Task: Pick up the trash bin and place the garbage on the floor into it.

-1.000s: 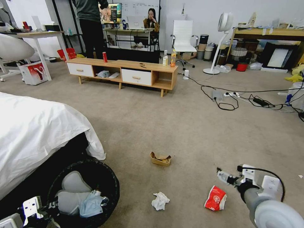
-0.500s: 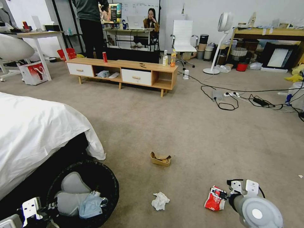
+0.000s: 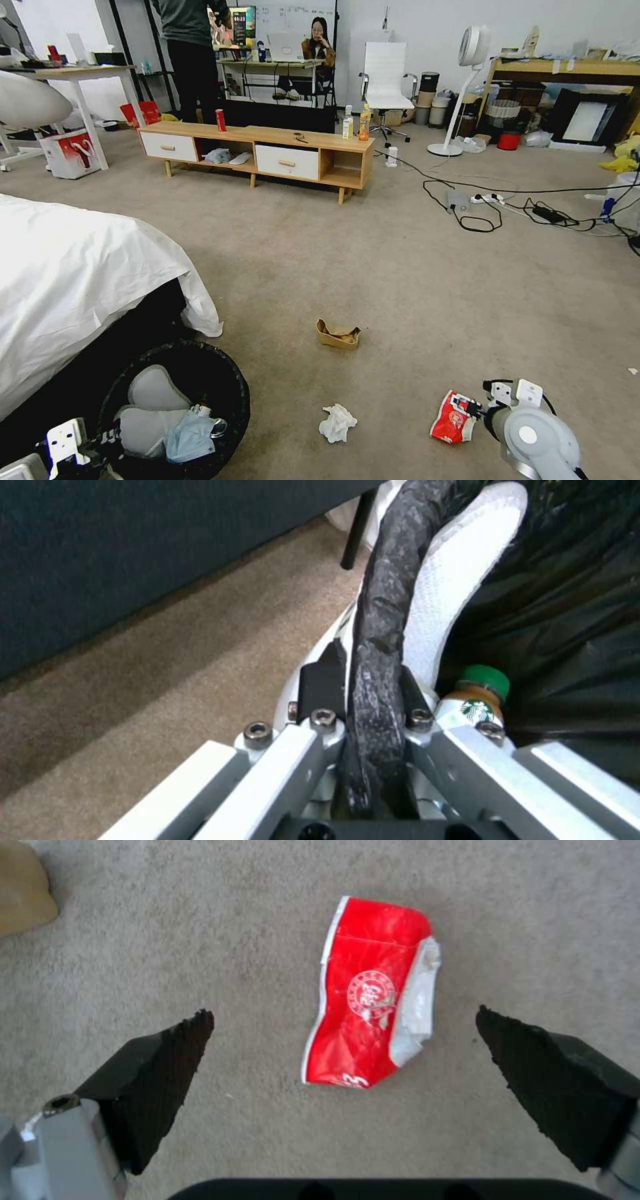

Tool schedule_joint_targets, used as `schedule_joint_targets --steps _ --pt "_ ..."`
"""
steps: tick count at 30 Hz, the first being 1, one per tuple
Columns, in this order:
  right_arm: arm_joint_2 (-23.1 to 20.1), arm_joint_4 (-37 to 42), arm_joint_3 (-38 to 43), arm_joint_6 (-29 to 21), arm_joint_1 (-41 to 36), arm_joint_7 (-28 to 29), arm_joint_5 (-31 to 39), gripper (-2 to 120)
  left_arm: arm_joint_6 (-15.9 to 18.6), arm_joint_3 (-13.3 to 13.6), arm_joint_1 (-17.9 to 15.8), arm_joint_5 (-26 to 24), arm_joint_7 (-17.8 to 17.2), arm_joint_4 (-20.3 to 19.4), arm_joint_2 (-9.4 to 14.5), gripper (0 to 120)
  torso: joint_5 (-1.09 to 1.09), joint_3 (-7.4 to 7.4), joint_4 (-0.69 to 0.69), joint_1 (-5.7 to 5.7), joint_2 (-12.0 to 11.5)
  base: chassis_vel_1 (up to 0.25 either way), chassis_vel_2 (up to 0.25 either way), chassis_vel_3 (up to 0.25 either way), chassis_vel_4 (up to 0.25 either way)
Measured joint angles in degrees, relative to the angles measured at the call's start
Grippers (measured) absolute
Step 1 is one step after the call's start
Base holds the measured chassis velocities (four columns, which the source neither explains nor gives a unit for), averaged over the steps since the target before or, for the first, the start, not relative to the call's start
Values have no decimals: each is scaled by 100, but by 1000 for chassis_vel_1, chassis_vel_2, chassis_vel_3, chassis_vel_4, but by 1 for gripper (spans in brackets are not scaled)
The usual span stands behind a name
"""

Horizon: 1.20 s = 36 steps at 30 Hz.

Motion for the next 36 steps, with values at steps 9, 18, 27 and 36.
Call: schedule_joint_targets --steps 9,18,27,36 --pt "404 -1116 -87 91 489 -426 -451 99 -1 -8 -9 12 1 59 22 3 -1 0 -1 0 0 0 0 0 0" --pt "522 -1608 -72 175 641 -643 -721 99 -1 9 -34 11 1 93 28 3 -3 0 -1 0 0 0 0 0 0" --pt "646 -2195 -65 316 921 -856 -959 99 -1 13 -37 16 -1 109 37 3 -2 0 -1 0 0 0 0 0 0" --pt "751 -2667 -56 455 1070 -1035 -1180 97 -1 5 -21 17 -3 110 47 3 -2 0 -1 0 0 0 0 0 0"
